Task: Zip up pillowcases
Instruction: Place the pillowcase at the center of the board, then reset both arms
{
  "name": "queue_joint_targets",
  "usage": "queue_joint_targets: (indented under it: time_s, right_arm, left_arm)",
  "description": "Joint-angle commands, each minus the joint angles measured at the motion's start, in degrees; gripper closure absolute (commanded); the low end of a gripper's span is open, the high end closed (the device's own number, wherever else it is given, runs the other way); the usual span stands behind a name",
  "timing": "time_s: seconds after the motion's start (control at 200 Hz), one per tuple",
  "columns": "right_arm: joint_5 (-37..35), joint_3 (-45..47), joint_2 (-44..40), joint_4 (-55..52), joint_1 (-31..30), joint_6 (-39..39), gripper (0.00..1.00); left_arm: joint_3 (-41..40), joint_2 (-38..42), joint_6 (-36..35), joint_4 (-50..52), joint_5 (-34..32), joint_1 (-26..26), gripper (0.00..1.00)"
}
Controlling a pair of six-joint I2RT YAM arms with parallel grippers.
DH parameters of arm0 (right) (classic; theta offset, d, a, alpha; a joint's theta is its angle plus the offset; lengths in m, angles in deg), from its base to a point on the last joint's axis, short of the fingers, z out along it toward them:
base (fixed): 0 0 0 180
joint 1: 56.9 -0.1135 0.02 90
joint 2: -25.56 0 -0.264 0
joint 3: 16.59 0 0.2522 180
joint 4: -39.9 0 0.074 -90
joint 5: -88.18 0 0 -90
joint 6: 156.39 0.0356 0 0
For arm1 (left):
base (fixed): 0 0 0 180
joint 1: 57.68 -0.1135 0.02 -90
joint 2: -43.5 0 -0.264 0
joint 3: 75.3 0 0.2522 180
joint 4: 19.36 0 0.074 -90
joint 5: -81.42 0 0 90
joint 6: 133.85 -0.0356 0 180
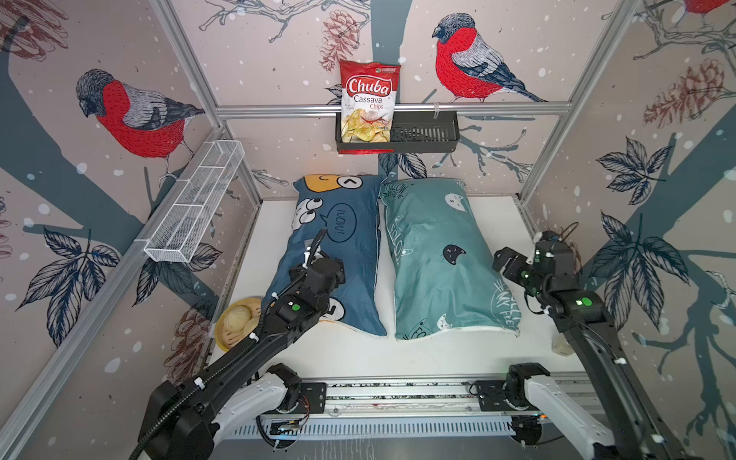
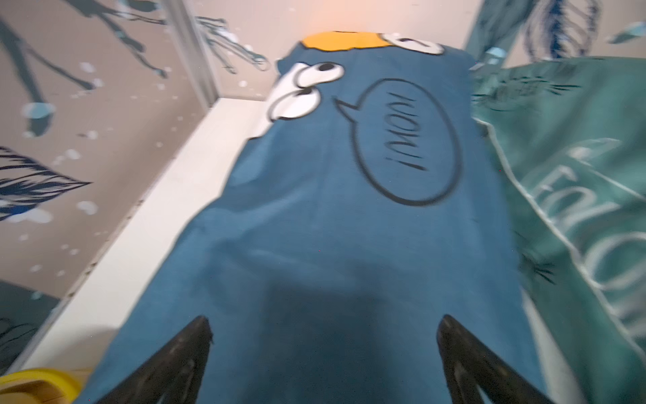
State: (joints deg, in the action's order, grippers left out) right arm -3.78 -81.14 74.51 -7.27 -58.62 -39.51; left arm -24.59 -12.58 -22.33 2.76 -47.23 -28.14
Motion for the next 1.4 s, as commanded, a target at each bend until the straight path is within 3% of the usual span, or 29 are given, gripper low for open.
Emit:
queue_joint_targets:
  time_s: [0.0,0.17,0.42,0.57,0.781,0.981,1.041,1.086,1.211,1.396]
  right_arm:
    - [18.2,3.7,4.6,16.8,11.5,-6.5,0.0]
    - [18.1,4.5,15.5,23.1,16.0,-9.1,0.0]
    - [8.8,5.7,27.4,30.7,10.8,-11.6,0.01]
    - [4.4,6.8,33.0,36.6,9.5,-13.3,0.01]
    - [-0.9,13.5,34.8,51.2,6.0,-19.3,0.01]
    - [-8.8,19.6,38.0,66.2,0.0,-22.9,0.0]
    - [-10.9,20.4,38.4,68.5,-1.7,-24.2,0.0]
    - [-12.4,22.0,38.0,72.7,-2.7,-25.3,0.0]
    - [-10.7,27.2,37.2,85.1,-2.7,-25.6,0.0]
    - [-8.2,32.5,36.0,93.0,0.1,-22.7,0.0]
  left_arm:
    - [-2.9,-1.0,-4.9,-11.6,-1.6,-7.9,0.0]
    - [-7.4,-8.0,-8.5,-23.5,-1.8,-15.1,0.01]
    - [-10.6,-19.8,-12.6,-38.8,1.9,-21.9,0.02]
    - [-11.5,-24.2,-15.8,-48.2,5.5,-23.3,0.02]
    - [-13.9,-28.8,-19.7,-60.4,8.5,-24.0,0.02]
    - [-13.1,-30.5,-17.8,-61.7,11.7,-24.7,0.03]
    - [-15.3,-32.3,-19.2,-69.1,13.9,-25.0,0.02]
    - [-14.9,-31.1,-18.4,-65.7,15.2,-24.9,0.03]
    - [-17.9,-30.8,-19.1,-71.3,17.5,-25.3,0.03]
    - [-23.2,-32.7,-20.4,-82.7,20.3,-25.3,0.02]
